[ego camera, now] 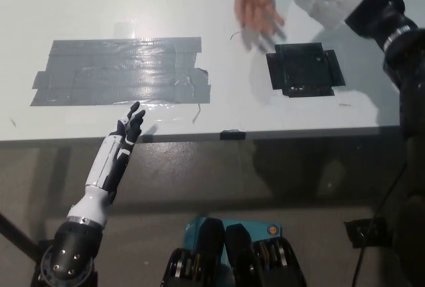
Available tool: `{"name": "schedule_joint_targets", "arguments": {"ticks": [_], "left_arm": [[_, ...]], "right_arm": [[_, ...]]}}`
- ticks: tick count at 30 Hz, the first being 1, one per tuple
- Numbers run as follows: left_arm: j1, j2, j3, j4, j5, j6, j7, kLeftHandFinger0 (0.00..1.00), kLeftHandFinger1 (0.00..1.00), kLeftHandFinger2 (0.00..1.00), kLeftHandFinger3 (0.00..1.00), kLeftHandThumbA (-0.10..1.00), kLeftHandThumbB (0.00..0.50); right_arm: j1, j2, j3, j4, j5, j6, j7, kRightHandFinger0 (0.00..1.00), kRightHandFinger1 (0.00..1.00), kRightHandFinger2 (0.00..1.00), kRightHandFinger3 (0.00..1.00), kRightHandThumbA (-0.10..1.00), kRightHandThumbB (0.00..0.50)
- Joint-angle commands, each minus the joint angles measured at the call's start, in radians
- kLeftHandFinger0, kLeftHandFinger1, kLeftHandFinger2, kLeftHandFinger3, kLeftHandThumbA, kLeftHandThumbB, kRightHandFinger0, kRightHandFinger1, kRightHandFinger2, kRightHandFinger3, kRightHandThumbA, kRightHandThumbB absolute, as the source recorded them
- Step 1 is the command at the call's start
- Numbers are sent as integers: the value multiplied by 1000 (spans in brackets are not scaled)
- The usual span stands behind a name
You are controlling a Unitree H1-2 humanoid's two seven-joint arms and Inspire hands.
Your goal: A toilet paper roll is kept on the black spot on the desk infront of the robot and the robot inserts its right thumb into the hole in the centre to grab the roll. Then it passes the roll to a person.
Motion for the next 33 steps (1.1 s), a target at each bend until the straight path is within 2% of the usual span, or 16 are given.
{"name": "schedule_joint_targets", "arguments": {"ticks": [1, 2, 4, 11, 14, 15, 16, 17, 18, 19, 20, 21, 24, 26, 28, 33], "left_arm": [[-26, -1, -9, -16, -19, -9, -11, 1000, 1000, 1000, 1000, 966, 285], [-26, -1, -9, -15, -19, -10, -11, 1000, 1000, 1000, 1000, 966, 286], [-17, -1, -11, -19, -19, -13, -12, 1000, 1000, 1000, 1000, 959, 272], [-10, -2, -20, -21, -26, -10, -20, 1000, 1000, 1000, 1000, 961, 276], [-7, -2, -23, -27, -25, -2, -20, 1000, 1000, 1000, 1000, 961, 278], [-3, -2, -24, -34, -29, 3, -22, 1000, 1000, 1000, 1000, 946, 268], [-1, -1, -25, -35, -30, 2, -22, 1000, 1000, 1000, 1000, 944, 274], [0, -1, -26, -35, -30, 3, -21, 1000, 1000, 1000, 1000, 948, 282], [3, 0, -27, -38, -29, 4, -20, 1000, 1000, 1000, 1000, 950, 283], [7, 1, -29, -39, -29, 3, -21, 1000, 1000, 1000, 1000, 957, 291], [10, 2, -31, -39, -31, 2, -24, 1000, 1000, 1000, 1000, 957, 298], [14, 1, -31, -39, -39, 2, -27, 1000, 1000, 1000, 1000, 946, 305], [22, 2, -35, -36, -42, -8, -28, 1000, 1000, 1000, 1000, 952, 316], [26, 4, -38, -36, -43, -11, -29, 1000, 1000, 1000, 1000, 960, 312], [32, 4, -39, -38, -52, -7, -34, 1000, 1000, 1000, 1000, 956, 319], [36, 6, -43, -33, -46, -14, -31, 1000, 1000, 1000, 1000, 955, 327]], "right_arm": [[-87, -37, 62, -50, 181, 4, -78, 0, 242, 715, 824, -100, 135], [-89, -41, 73, -48, 191, 4, -82, 0, 240, 715, 819, -100, 134], [-99, -37, 88, -56, 186, 4, -117, 0, 230, 745, 1000, -100, 126], [-165, -70, 178, 12, 53, 4, -162, 0, 151, 676, 1000, -100, 110], [-192, -84, 201, 50, -22, 4, -116, 0, 236, 797, 1000, -100, 69], [-221, -101, 258, 93, -96, -18, -118, 7, 311, 892, 1000, -100, 95], [-240, -111, 291, 130, -141, -44, -120, 0, 328, 937, 965, -100, 101], [-252, -115, 311, 151, -166, -58, -128, 0, 373, 999, 752, -100, 122], [-258, -118, 327, 161, -185, -65, -140, 0, 403, 1000, 707, -100, 135], [-264, -124, 352, 170, -211, -72, -137, 0, 426, 1000, 524, -100, 122], [-271, -135, 392, 184, -249, -92, -121, 0, 486, 1000, 539, -100, 126], [-281, -149, 451, 204, -314, -125, -113, 27, 585, 1000, 669, -100, 134], [-288, -165, 540, 224, -402, -160, -117, 97, 642, 1000, 873, -100, 157], [-296, -170, 595, 247, -451, -180, -120, 159, 677, 1000, 883, -100, 161], [-297, -179, 676, 245, -523, -185, -121, 225, 669, 966, 798, -100, 176], [-307, -177, 757, 264, -582, -193, -115, 185, 625, 920, 846, -100, 152]]}}
